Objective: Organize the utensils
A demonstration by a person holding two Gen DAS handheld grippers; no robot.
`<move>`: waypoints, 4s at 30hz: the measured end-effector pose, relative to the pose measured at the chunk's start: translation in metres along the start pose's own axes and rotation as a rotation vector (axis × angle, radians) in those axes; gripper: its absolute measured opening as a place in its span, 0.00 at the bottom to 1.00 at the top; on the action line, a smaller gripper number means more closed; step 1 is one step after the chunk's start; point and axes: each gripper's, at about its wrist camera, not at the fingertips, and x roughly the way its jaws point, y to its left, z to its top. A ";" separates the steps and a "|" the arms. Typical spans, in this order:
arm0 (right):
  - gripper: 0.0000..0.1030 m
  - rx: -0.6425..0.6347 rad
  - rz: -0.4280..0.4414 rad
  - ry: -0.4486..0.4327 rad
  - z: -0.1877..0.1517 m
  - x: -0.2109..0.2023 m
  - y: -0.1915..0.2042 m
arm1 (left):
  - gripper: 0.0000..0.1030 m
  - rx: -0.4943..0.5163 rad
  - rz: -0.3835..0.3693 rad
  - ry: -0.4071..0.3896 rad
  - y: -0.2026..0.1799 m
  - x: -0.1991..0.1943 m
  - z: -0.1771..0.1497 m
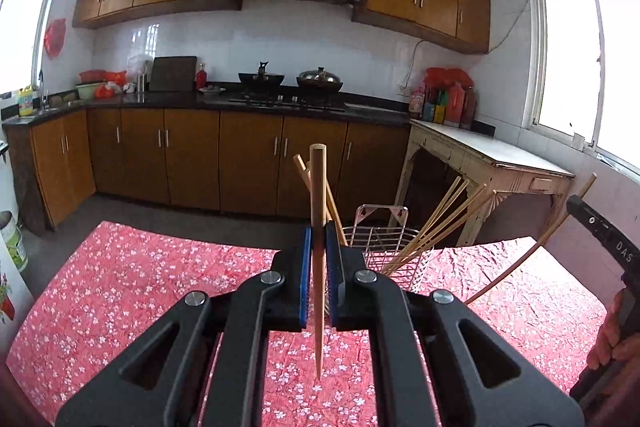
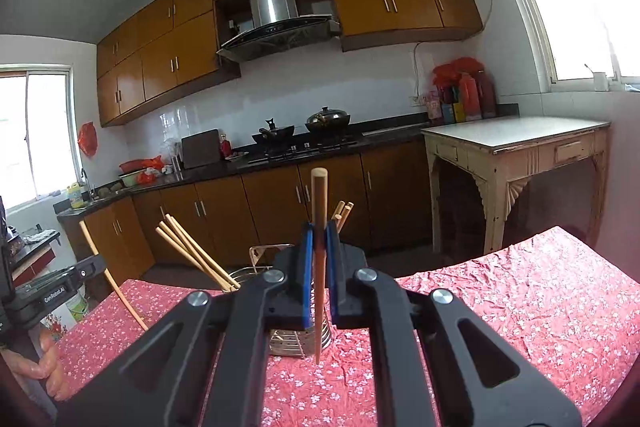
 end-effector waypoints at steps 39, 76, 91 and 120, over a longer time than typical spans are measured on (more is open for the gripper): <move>0.10 0.046 0.054 0.196 0.036 0.153 0.022 | 0.07 -0.089 0.032 -0.010 -0.029 0.113 0.058; 0.96 -0.057 -0.282 -0.115 -0.010 -0.089 0.028 | 0.98 0.033 0.276 -0.108 0.007 -0.061 0.005; 0.96 -0.119 -0.126 -0.151 -0.068 -0.142 0.056 | 0.98 0.080 0.187 -0.163 0.002 -0.108 -0.061; 0.96 -0.170 -0.076 -0.081 -0.123 -0.140 0.065 | 0.98 0.073 0.115 -0.148 0.001 -0.121 -0.117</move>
